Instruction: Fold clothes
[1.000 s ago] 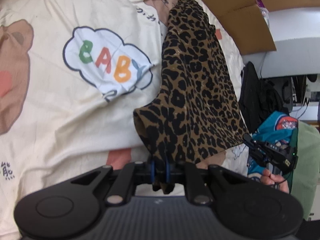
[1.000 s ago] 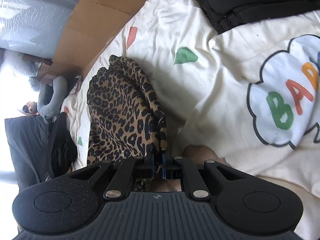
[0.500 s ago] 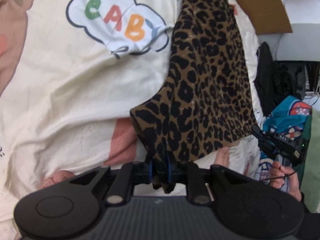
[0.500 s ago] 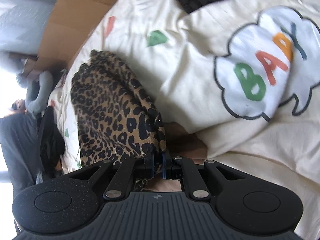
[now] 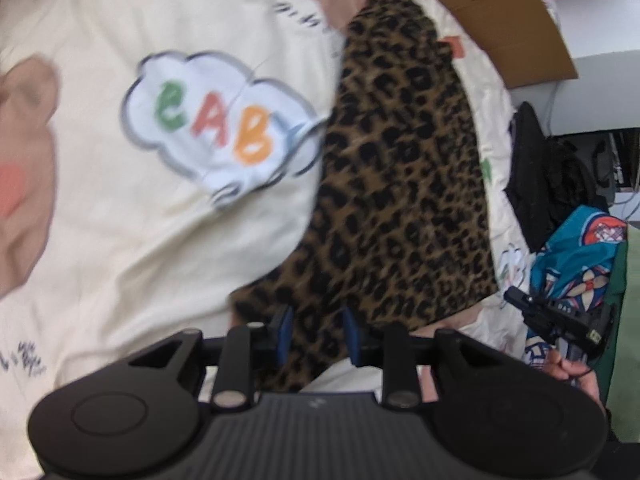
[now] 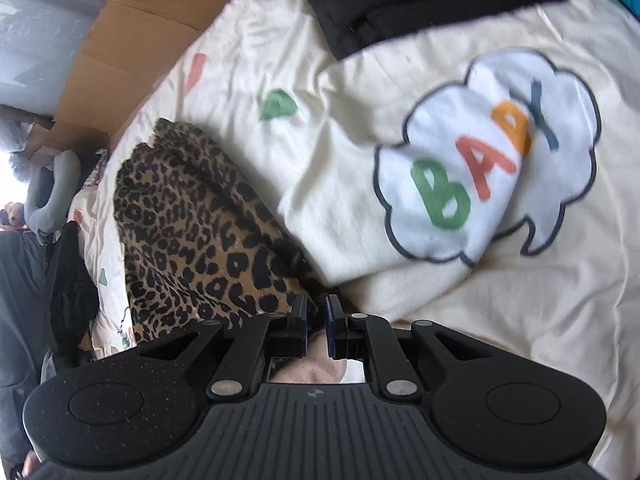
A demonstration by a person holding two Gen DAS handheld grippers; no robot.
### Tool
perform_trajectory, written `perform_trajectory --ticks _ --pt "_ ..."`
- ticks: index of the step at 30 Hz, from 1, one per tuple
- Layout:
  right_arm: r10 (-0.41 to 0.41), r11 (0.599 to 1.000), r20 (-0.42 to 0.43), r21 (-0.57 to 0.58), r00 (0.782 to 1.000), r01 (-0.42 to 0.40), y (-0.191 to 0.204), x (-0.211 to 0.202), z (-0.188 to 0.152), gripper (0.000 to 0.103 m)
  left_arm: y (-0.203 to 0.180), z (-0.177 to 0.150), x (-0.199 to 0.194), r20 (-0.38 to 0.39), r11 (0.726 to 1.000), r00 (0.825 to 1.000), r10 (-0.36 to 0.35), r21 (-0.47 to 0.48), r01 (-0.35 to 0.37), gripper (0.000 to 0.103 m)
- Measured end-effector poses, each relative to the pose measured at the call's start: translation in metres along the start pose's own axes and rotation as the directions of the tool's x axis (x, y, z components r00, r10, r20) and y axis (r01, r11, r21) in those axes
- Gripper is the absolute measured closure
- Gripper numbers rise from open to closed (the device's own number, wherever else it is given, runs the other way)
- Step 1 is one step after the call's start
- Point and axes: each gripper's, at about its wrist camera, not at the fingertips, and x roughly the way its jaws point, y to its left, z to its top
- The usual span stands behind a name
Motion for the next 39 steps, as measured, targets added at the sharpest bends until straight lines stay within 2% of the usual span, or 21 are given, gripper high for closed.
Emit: perform_trajectory --ticks 6,11,15,20,27,32,39 --pt "0.041 0.998 0.038 -0.05 0.998 -0.039 0.01 -0.002 0.004 0.092 -0.04 0.032 0.008 0.019 0.999 1.0 -0.001 0.041 0.0 0.069" --pt "0.051 0.993 0.031 -0.11 0.998 -0.047 0.019 0.006 0.006 0.09 -0.072 0.064 0.014 0.04 0.996 0.999 0.024 0.08 -0.027 0.066" --pt "0.068 0.995 0.055 -0.08 0.996 -0.063 0.017 0.01 0.007 0.081 -0.099 0.09 0.029 0.026 0.994 0.999 0.026 0.108 -0.029 0.064" --pt "0.106 0.992 0.079 -0.079 0.991 -0.1 0.019 0.01 0.01 0.081 -0.142 0.116 0.041 0.027 0.985 0.999 0.024 0.168 -0.028 0.061" --pt "0.145 0.987 0.123 -0.091 0.982 -0.134 0.026 0.014 0.02 0.081 -0.181 0.149 0.056 0.064 0.98 0.996 0.063 0.184 -0.074 0.06" --pt "0.175 0.982 0.168 -0.103 0.97 -0.16 0.034 0.017 0.028 0.081 -0.208 0.176 0.071 0.072 0.964 0.991 0.112 0.233 -0.126 0.059" --pt "0.201 0.974 0.189 -0.145 0.961 -0.175 0.048 0.028 0.036 0.081 -0.248 0.206 0.086 0.113 0.953 0.987 0.118 0.267 -0.144 0.059"
